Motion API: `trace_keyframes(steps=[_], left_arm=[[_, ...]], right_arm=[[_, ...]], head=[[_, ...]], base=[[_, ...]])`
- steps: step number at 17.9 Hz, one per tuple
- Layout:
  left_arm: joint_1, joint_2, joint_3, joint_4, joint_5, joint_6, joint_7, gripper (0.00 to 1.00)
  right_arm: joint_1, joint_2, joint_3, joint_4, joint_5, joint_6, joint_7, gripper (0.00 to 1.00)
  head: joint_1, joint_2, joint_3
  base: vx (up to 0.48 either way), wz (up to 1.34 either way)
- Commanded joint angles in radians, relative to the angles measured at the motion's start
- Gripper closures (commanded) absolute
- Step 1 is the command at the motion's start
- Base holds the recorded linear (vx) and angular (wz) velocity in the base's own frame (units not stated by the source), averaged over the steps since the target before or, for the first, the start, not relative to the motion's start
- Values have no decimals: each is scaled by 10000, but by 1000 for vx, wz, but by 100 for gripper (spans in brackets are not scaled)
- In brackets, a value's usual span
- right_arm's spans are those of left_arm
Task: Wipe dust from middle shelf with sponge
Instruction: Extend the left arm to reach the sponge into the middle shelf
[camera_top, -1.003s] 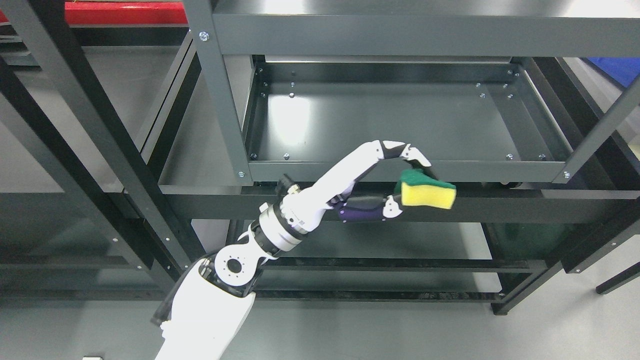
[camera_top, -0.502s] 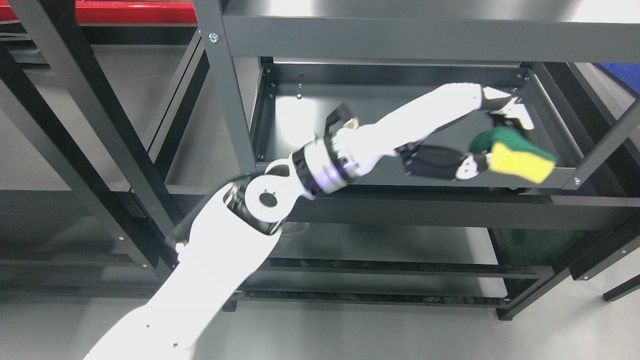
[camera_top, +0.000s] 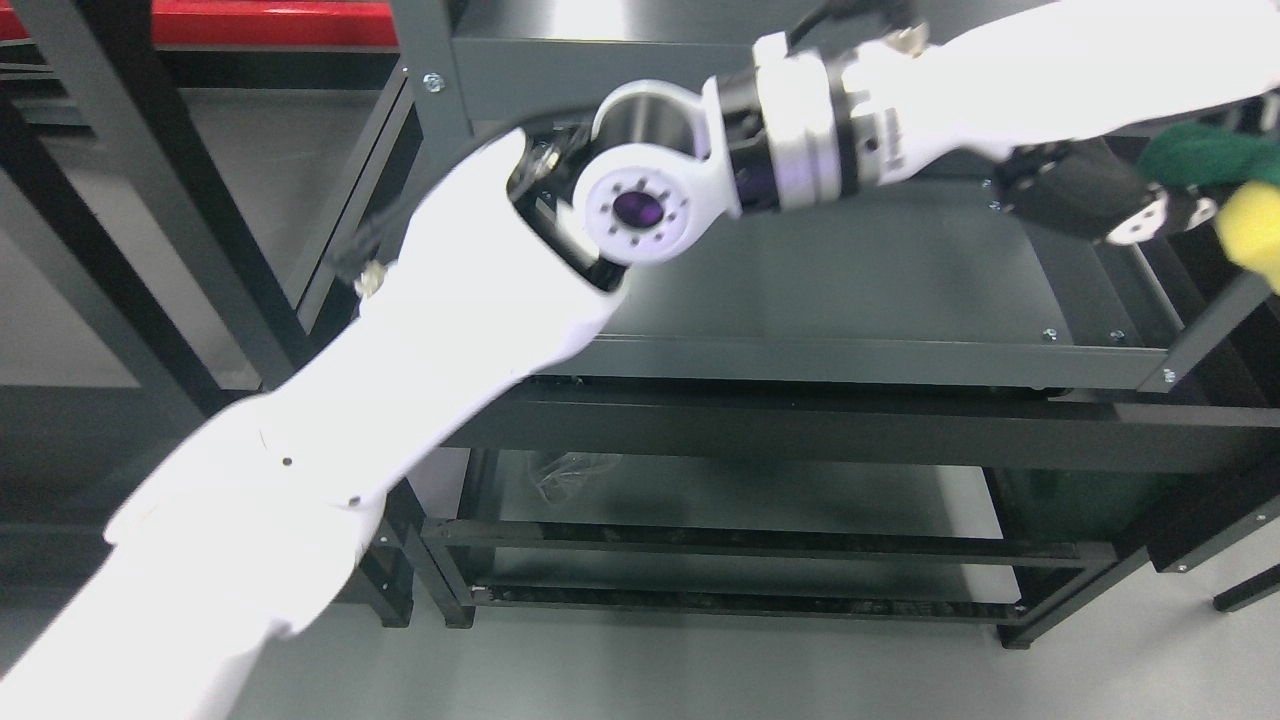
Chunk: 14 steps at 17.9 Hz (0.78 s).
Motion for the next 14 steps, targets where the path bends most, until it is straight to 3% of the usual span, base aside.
trace_keyframes(steps=[1, 6, 9, 14], left_arm=[[-2980, 175, -3044, 2041, -930, -90, -13, 98], [-3688, 175, -4426, 2824, -1695, -182, -89, 97], [-3750, 175, -4535, 3054, -2477, -228, -89, 97], [-3735, 175, -4307, 2979, -2679, -1177, -379, 97]], right_arm=[[-6, -175, -2, -175, 0, 6, 5, 0], [-6, -175, -2, -175, 0, 6, 5, 0], [-6, -175, -2, -175, 0, 6, 5, 0], [-6, -175, -2, -175, 0, 6, 5, 0]], head=[[0, 0, 0], [0, 0, 0], [0, 0, 0], [0, 0, 0]], base=[[29, -176], [32, -126], [7, -27], [-10, 52]])
